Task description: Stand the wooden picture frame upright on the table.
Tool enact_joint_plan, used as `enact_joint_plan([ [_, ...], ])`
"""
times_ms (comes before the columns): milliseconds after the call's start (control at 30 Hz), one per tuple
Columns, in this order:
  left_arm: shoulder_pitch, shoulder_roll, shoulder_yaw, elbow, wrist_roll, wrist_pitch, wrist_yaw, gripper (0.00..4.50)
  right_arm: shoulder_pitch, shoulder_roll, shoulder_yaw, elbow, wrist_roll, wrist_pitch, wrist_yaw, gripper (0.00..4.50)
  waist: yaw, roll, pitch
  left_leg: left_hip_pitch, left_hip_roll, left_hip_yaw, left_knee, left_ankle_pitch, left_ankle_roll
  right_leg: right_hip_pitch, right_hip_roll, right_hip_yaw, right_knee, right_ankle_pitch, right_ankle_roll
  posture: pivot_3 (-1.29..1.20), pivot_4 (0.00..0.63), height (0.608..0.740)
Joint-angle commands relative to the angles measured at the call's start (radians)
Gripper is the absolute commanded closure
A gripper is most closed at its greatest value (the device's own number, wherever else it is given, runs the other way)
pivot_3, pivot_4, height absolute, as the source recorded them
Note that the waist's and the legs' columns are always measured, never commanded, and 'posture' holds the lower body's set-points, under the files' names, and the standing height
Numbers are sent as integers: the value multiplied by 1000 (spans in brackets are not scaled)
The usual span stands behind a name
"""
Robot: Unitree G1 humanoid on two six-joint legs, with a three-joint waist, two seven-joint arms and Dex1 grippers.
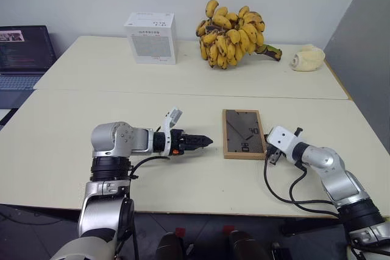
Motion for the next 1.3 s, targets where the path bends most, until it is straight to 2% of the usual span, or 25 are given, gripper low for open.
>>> enact_joint_plan([
  [33, -41, -36, -8, 85, 2, -55, 25, 1081, -3, 24, 33, 14, -31, -28, -12, 4500, -1, 0, 0, 0, 0, 0, 0, 0, 0, 0, 0, 0, 0, 0, 0, 0, 150, 740],
  [367, -74, -49, -40, 170, 13, -114, 70, 1081, -27, 117, 72, 30, -89, -43, -50, 4500, -12, 0, -1, 2, 0, 0, 0, 0, 0, 1, 0, 0, 0, 0, 0, 0, 150, 740],
  [867, -115, -66, 2, 245, -10, -142, 99, 1081, -57, 249, 72, -1, -97, 27, -79, 4500, -23, 0, -1, 5, 0, 0, -1, 0, 0, 5, 0, 0, 0, -1, 2, 0, 150, 740],
  [1200, -126, -60, 30, 249, -37, -131, 84, 1081, -64, 242, 67, 22, -108, 20, -81, 4500, -23, 0, -1, 5, 0, 0, -2, 0, 0, 5, 0, 0, -1, -1, 2, 0, 150, 740],
  [1300, -130, -62, 42, 245, -47, -123, 81, 1721, -63, 237, 67, 26, -108, 16, -82, 4500, -23, 0, -1, 5, 0, 0, -2, 0, 0, 5, 0, 0, -1, -1, 2, 0, 150, 740],
])
